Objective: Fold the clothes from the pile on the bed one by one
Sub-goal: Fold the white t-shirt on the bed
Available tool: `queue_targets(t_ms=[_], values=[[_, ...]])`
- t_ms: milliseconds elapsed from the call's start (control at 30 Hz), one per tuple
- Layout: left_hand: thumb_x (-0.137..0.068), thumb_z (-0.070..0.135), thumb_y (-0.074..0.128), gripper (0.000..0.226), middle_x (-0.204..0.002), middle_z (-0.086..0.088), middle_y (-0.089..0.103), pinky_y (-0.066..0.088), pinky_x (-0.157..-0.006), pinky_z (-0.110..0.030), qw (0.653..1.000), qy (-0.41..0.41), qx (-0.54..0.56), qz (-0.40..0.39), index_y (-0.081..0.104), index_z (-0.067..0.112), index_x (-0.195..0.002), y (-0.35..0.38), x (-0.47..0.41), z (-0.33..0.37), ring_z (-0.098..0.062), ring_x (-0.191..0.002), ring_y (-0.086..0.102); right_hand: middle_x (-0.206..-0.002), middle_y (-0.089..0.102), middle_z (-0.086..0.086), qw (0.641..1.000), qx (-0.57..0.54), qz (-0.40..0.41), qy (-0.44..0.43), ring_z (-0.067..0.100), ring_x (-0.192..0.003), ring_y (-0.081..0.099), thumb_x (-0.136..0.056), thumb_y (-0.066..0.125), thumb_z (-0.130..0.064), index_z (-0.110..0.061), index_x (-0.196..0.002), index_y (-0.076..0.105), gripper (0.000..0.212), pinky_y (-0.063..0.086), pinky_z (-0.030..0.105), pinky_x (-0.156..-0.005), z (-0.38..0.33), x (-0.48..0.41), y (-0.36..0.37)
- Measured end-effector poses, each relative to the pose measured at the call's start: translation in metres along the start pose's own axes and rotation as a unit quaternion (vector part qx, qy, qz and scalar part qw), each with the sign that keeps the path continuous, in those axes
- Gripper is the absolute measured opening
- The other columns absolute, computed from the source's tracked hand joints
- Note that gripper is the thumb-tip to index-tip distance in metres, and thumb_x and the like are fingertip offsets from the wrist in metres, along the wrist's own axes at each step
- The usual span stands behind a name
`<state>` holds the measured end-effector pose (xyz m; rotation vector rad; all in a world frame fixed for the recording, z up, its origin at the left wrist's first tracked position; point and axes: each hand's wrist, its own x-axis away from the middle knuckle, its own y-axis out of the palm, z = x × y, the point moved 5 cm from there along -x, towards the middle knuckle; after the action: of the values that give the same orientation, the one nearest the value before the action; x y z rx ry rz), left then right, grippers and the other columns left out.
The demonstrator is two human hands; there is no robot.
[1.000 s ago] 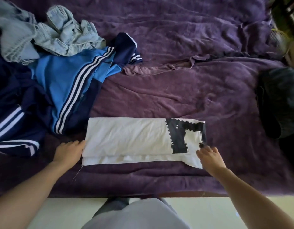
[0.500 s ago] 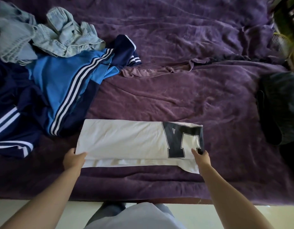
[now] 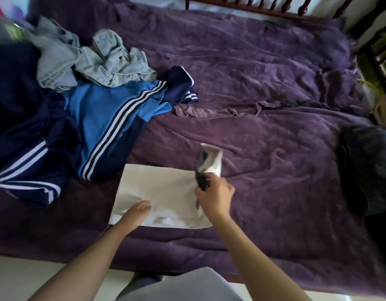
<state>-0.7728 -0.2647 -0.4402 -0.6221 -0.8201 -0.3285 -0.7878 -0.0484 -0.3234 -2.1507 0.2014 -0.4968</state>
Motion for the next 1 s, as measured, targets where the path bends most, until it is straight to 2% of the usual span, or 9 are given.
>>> queue_targets(t_ms=[133, 200, 300, 400, 533, 667, 767, 867, 1000], values=[[-0.096, 0.056, 0.024, 0.062, -0.141, -0.017, 0.045, 0.029, -0.106, -0.045, 0.861, -0.065, 0.504, -0.028, 0.040, 0.016, -0.141, -0.031, 0.004, -0.005, -0.033, -0.130, 0.041, -0.122, 0.059, -0.001, 0.953, 0.056, -0.227, -0.195, 0.022, -0.122, 0.042, -0.087, 0.056, -0.038, -0.024, -0.131, 0.047, 0.047, 0.012, 0.042, -0.109, -0.067, 0.043, 0.076], [-0.090, 0.067, 0.024, 0.069, -0.133, -0.009, 0.054, 0.040, -0.097, -0.045, 0.846, -0.070, 0.526, -0.050, 0.046, 0.020, -0.136, -0.045, 0.005, -0.013, -0.031, -0.124, 0.049, -0.134, 0.050, -0.001, 0.947, 0.030, -0.275, -0.165, 0.020, -0.128, 0.036, -0.090, 0.051, -0.047, -0.025, -0.139, 0.037, 0.054, 0.017, 0.041, -0.110, -0.062, 0.050, 0.096], [-0.091, 0.025, 0.057, 0.037, -0.107, -0.009, 0.065, 0.047, -0.076, -0.037, 0.921, -0.081, 0.380, 0.012, 0.053, 0.016, -0.127, -0.051, 0.004, -0.023, -0.027, -0.090, 0.060, -0.136, 0.048, -0.001, 0.954, 0.029, -0.286, -0.088, 0.019, -0.128, 0.038, -0.095, 0.044, -0.045, -0.024, -0.135, 0.044, 0.045, 0.026, 0.035, -0.103, -0.029, 0.047, 0.103], [-0.081, -0.009, 0.060, 0.055, -0.113, -0.009, 0.062, 0.048, -0.075, -0.030, 0.938, -0.015, 0.319, 0.136, 0.054, 0.018, -0.128, -0.066, -0.003, -0.021, -0.018, -0.085, 0.059, -0.135, 0.049, 0.000, 0.944, 0.096, -0.312, -0.051, 0.019, -0.127, 0.037, -0.096, 0.041, -0.044, -0.021, -0.129, 0.052, 0.041, 0.029, 0.034, -0.101, 0.006, 0.046, 0.106], [-0.087, 0.002, 0.057, 0.050, -0.124, -0.004, 0.059, 0.043, -0.086, -0.027, 0.936, 0.117, 0.280, 0.179, 0.050, 0.023, -0.132, -0.098, -0.014, -0.005, -0.017, -0.107, 0.056, -0.137, 0.047, 0.002, 0.945, 0.139, -0.294, -0.036, 0.022, -0.128, 0.036, -0.097, 0.040, -0.042, -0.019, -0.130, 0.051, 0.042, 0.032, 0.033, -0.103, 0.027, 0.038, 0.107], [-0.088, 0.027, 0.061, 0.081, -0.153, -0.016, 0.019, 0.030, -0.109, -0.043, 0.988, -0.029, -0.026, 0.153, 0.010, 0.017, -0.150, -0.086, -0.024, -0.025, -0.034, -0.137, 0.026, -0.148, 0.029, 0.002, 0.932, 0.219, -0.278, -0.084, 0.022, -0.135, 0.026, -0.098, 0.038, -0.038, -0.021, -0.143, 0.031, 0.049, 0.028, 0.037, -0.107, 0.027, 0.033, 0.118], [-0.079, 0.036, 0.069, 0.092, -0.154, -0.023, 0.010, 0.030, -0.107, -0.050, 0.934, 0.038, -0.323, 0.145, 0.015, 0.017, -0.151, -0.059, -0.004, -0.030, -0.039, -0.140, 0.020, -0.152, 0.020, 0.005, 0.903, 0.282, -0.281, -0.161, 0.022, -0.138, 0.022, -0.095, 0.044, -0.028, -0.018, -0.144, 0.028, 0.052, 0.028, 0.040, -0.106, 0.020, 0.034, 0.132], [-0.041, 0.023, 0.092, 0.092, -0.133, -0.025, 0.051, 0.046, -0.087, -0.059, 0.835, 0.215, -0.491, 0.119, 0.060, 0.016, -0.127, -0.034, 0.004, -0.028, -0.042, -0.120, 0.052, -0.136, 0.049, 0.011, 0.891, 0.294, -0.242, -0.247, 0.021, -0.124, 0.050, -0.073, 0.071, -0.022, -0.018, -0.127, 0.056, 0.056, 0.047, 0.032, -0.092, 0.007, 0.033, 0.141], [-0.030, 0.022, 0.094, 0.107, -0.121, -0.022, 0.061, 0.051, -0.077, -0.057, 0.811, 0.229, -0.530, 0.089, 0.050, 0.022, -0.127, -0.038, -0.004, -0.032, -0.042, -0.106, 0.061, -0.156, 0.009, 0.009, 0.877, 0.298, -0.315, -0.206, 0.022, -0.144, 0.009, -0.092, 0.046, -0.014, -0.023, -0.150, 0.009, 0.070, 0.022, 0.045, -0.111, 0.020, 0.033, 0.169]])
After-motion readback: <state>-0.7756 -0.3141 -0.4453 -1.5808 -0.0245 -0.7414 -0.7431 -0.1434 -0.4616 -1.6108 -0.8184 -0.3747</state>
